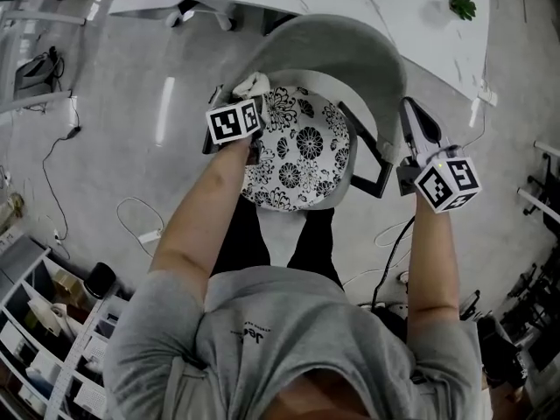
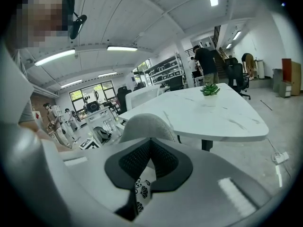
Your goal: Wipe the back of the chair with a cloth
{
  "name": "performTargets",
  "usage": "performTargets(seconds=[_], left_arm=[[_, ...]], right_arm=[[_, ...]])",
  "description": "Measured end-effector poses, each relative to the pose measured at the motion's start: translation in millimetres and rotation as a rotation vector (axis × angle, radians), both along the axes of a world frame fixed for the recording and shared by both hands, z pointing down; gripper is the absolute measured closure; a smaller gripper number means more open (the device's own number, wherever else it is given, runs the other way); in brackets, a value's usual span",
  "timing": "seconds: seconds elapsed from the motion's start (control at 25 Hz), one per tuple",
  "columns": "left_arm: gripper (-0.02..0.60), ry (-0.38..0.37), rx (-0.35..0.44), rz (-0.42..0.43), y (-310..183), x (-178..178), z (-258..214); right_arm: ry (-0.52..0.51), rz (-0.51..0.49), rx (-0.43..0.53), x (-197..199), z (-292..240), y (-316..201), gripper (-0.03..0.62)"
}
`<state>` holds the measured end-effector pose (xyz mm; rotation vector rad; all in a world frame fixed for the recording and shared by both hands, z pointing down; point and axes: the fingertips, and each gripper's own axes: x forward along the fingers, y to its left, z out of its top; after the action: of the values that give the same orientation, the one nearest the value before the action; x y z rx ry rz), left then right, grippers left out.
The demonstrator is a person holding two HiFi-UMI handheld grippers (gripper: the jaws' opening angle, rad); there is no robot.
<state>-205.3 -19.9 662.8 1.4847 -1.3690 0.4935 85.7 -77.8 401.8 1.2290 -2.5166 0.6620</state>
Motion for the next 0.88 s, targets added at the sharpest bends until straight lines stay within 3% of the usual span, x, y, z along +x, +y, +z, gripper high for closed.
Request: performTargets(seconds=[0.12,0.4,0.64,0.76,0.88], left_arm=[[0.437,-0.028,0.010,0.030,-15.9,8.5,-3.6],[0.437,-0.148,0.051,0.225,-65.4,70.8,-11.2],[0.437,-0.232,0.108,0.535,-83.6,189.6,-21.0],[0.437,-0.241,0.156,0.708,-67.0,257.7,-29.5],[0.437,-0.297,0.206,0.909,-36.5,304.0,-29.2]], right_arm=[[-0.002,0.030,0.006,24.4,-4.7,2.0,0.594],[-0.021,0.150,0.000,110.3,0.7,17.2,0.594],[-0.032,0.242,-0.004,183.9,7.7,35.2,0.594],[-0.039,0.282,-0.003,217.0,8.3,45.5,0.594],[-0.043,0.316,0.004,242.5,7.7,55.5,0.594]])
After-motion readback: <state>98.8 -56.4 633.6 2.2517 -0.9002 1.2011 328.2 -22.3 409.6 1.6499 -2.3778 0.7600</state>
